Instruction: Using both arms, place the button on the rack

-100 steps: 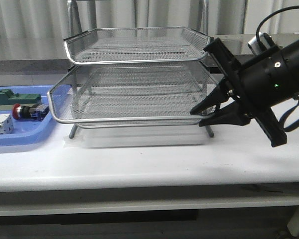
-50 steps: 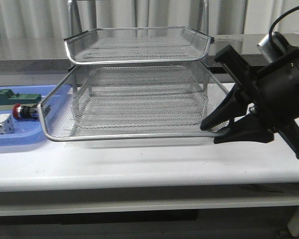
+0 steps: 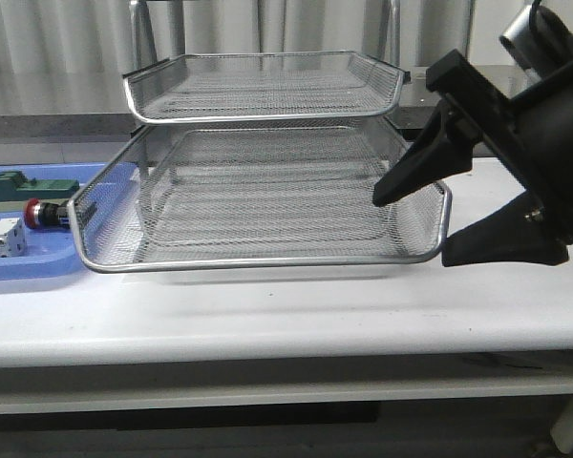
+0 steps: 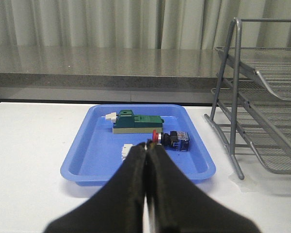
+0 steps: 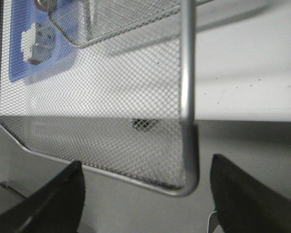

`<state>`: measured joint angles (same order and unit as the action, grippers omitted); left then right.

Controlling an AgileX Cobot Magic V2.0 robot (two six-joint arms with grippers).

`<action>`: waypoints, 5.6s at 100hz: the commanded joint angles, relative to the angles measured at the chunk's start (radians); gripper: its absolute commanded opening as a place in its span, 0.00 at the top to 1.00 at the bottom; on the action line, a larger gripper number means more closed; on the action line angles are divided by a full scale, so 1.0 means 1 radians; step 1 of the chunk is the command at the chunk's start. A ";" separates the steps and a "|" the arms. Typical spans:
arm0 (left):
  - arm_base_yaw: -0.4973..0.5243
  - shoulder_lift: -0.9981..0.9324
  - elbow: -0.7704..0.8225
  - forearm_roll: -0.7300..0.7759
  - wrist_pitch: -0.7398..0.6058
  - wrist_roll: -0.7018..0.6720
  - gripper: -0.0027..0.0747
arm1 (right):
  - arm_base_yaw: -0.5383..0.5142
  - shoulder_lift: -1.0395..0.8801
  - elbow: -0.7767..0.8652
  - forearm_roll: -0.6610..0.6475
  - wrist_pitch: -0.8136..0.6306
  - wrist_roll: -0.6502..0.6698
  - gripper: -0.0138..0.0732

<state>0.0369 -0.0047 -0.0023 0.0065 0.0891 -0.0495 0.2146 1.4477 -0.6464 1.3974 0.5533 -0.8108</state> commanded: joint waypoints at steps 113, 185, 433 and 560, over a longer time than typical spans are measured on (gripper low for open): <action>-0.004 -0.030 0.055 -0.006 -0.083 -0.010 0.99 | 0.003 -0.889 -0.142 -1.483 0.364 0.973 0.22; -0.004 -0.030 0.055 -0.006 -0.083 -0.010 0.99 | 0.003 -0.942 -0.142 -1.528 0.375 0.978 0.93; 0.013 1.395 -1.185 -0.050 0.657 0.082 0.99 | 0.003 -0.942 -0.142 -1.528 0.375 0.978 0.92; -0.012 1.594 -1.458 -0.056 0.774 0.528 0.11 | 0.003 -0.942 -0.142 -1.527 0.375 0.978 0.92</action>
<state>0.0405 1.5815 -1.3621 -0.0362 0.8869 0.3952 0.2146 0.5022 -0.7552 -0.1130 0.9860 0.1668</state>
